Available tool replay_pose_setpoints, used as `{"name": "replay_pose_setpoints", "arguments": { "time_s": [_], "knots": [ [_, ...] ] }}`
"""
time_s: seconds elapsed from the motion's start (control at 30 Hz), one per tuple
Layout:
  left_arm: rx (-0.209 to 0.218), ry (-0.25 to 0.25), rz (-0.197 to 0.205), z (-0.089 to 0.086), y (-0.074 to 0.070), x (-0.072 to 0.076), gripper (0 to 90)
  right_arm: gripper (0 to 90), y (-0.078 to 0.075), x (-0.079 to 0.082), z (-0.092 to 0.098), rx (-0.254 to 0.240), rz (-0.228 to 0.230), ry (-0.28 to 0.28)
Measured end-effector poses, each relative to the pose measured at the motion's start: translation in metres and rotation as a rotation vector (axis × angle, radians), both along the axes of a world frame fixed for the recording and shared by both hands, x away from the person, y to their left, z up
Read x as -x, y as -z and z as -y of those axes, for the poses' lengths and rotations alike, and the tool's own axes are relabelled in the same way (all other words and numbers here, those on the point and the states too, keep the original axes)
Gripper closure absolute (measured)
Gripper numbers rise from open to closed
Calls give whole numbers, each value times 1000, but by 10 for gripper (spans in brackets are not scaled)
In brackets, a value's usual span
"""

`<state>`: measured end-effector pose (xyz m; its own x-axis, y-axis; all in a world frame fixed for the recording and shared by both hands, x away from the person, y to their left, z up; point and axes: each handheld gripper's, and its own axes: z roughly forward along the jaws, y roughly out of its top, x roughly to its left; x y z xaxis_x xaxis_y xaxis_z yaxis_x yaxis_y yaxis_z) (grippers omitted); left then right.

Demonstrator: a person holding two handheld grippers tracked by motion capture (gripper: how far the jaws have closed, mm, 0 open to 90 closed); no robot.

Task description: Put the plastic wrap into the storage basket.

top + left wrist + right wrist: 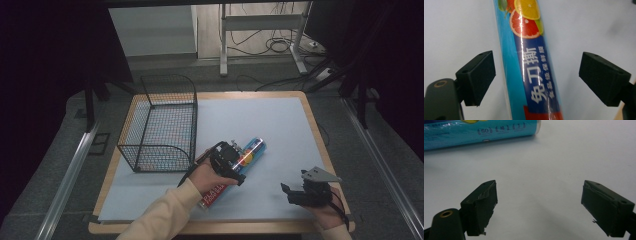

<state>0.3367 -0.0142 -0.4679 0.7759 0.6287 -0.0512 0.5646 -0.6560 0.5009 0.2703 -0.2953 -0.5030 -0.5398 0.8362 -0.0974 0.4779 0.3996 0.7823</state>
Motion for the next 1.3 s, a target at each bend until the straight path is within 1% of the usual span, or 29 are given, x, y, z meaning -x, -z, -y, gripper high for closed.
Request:
{"name": "replay_pose_setpoints", "arguments": {
  "time_s": [0.03, 0.07, 0.13, 0.17, 0.2, 0.23, 0.33, 0.37, 0.47, 0.5, 0.63, 0.83, 0.9, 0.93, 0.97, 1.03, 1.13, 1.2, 1.3],
  "knots": [
    [-15, 1, 2, 1, 1, -2, 133, 138, 0, 0, 0, 0, 0, 1],
    [-21, 0, 1, 3, 3, -4, 132, 138, 0, 0, 0, 0, 0, 1],
    [-37, 2, -7, 7, 5, -8, 132, 139, 0, 0, 0, 0, -1, 2],
    [-53, 7, -15, 9, 7, -11, 131, 140, 0, 0, 0, 5, -6, 4],
    [-51, -3, -17, 11, 9, -12, 131, 140, 0, 0, 0, 5, -6, 4],
    [-65, -3, -25, 13, 11, -14, 135, 141, 0, 0, 0, 5, -7, 8],
    [-96, -10, -40, 18, 17, -17, 142, 141, 1, -1, 1, 3, -7, 8],
    [-110, -5, -45, 19, 19, -18, 144, 141, 1, -1, 1, 2, -8, 8],
    [-131, -10, -56, 22, 24, -19, 152, 141, 1, -1, 1, 3, -9, 8],
    [-131, -10, -56, 22, 24, -19, 154, 141, 1, -1, 1, 3, -9, 8],
    [-142, -13, -83, 23, 29, -20, 169, 141, 0, -1, 1, 1, -8, 8],
    [-156, -25, -95, 23, 34, -21, 193, 141, 0, -1, 1, 3, -7, 10],
    [-171, -25, -97, 23, 35, -21, 224, 141, 1, -1, 1, 3, -8, 12],
    [-170, -36, -84, 22, 35, -20, 275, 141, 1, -1, 2, 4, -8, 14],
    [-170, -36, -84, 22, 35, -20, 283, 141, 1, -1, 2, 4, -8, 14],
    [-161, -45, -92, 22, 35, -21, 287, 141, 1, -1, 2, 4, -10, 15],
    [-160, -47, -103, 21, 34, -22, 294, 141, 0, -1, 2, 5, -8, 20],
    [-152, -44, -124, 19, 33, -24, 296, 141, 0, -1, 3, 4, -5, 22],
    [-150, -43, -124, 19, 33, -25, 298, 141, -1, -1, 3, 3, -2, 22]
  ]
}}
